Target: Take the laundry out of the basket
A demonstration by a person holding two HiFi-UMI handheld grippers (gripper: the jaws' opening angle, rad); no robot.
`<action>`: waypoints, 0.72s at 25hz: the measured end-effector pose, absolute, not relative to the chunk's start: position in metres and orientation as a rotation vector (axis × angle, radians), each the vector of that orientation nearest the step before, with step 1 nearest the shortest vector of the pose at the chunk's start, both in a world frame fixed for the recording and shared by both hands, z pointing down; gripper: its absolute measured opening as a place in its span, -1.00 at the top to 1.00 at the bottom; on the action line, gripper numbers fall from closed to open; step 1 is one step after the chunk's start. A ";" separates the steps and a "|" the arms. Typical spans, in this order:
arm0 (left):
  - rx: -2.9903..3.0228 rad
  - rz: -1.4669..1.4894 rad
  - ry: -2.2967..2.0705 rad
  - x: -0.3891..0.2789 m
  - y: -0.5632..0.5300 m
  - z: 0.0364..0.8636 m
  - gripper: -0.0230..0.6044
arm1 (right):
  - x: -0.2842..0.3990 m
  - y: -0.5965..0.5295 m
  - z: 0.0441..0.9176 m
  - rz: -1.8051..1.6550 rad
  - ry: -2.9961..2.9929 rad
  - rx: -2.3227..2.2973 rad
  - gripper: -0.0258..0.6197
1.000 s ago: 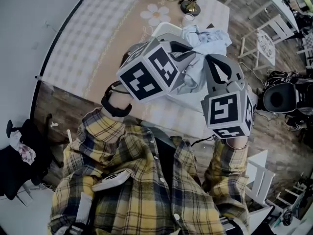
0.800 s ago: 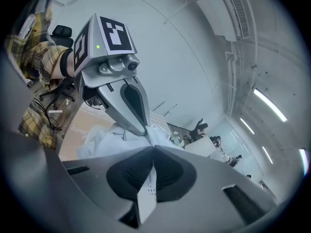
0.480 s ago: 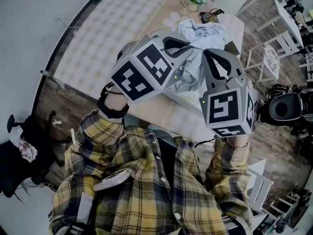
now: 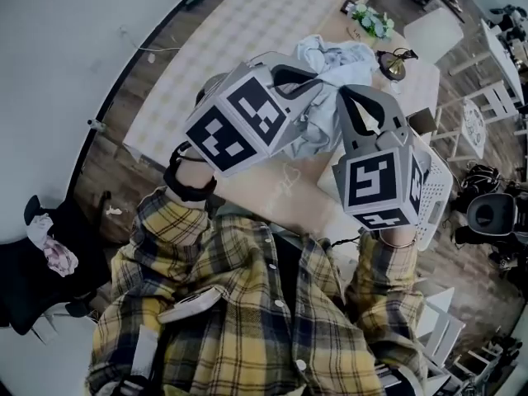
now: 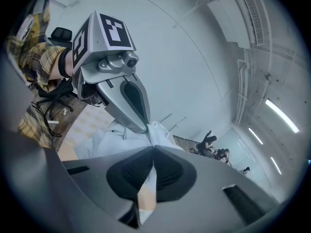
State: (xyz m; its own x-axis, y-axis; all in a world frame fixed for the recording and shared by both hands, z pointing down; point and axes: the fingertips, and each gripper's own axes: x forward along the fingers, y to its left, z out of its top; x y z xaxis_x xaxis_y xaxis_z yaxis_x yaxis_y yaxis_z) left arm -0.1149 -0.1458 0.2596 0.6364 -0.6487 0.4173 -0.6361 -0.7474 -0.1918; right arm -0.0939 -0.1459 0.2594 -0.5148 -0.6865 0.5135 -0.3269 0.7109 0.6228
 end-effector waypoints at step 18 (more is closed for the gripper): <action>-2.961 -1.020 1.174 -0.240 -0.143 0.395 0.80 | -0.216 -0.149 0.396 -0.364 -2.128 0.595 0.83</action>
State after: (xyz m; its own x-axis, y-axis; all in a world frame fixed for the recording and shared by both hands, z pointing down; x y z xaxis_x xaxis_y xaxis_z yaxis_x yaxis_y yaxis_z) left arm -0.2395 -0.1427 0.3954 0.5720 -0.5538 0.6051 -0.6766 -0.7355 -0.0337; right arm -0.2165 -0.1494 0.3962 -0.5057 -0.5364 0.6757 -0.2814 0.8430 0.4585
